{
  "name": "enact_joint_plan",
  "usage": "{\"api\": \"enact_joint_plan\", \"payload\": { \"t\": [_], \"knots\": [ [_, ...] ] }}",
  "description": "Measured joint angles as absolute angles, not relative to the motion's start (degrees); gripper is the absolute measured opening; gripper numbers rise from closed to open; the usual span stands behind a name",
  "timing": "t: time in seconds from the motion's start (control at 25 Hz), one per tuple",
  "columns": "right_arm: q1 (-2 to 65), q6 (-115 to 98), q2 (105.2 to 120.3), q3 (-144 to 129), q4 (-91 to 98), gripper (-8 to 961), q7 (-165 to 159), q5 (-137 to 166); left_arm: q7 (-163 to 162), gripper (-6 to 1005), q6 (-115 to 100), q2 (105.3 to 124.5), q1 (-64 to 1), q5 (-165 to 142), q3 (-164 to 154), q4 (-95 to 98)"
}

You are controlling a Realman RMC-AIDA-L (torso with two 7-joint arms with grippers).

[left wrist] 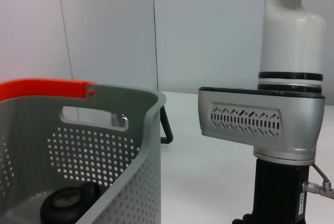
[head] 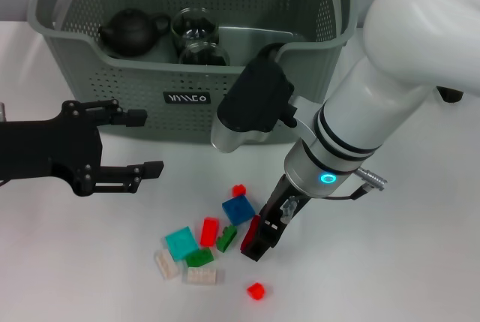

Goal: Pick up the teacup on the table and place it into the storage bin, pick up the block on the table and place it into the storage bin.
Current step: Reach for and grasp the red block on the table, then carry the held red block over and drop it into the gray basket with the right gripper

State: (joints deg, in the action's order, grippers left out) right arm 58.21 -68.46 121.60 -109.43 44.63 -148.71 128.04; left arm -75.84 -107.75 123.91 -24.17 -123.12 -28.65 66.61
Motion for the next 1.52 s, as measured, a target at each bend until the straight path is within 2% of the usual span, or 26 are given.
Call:
{"api": "enact_joint_plan", "payload": {
  "t": [1.16, 1.52],
  "knots": [
    [58.61, -66.9, 121.63, -111.37, 43.56, 679, -149.21, 126.55, -75.58, 787, -107.33, 123.93, -24.43, -123.14, -28.67, 65.36],
    [57.04, -69.45, 121.05, -111.22, 46.38, 676, -149.29, 126.58, -75.58, 787, -106.97, 123.93, -24.42, -123.14, -28.65, 65.37]
  ]
}}
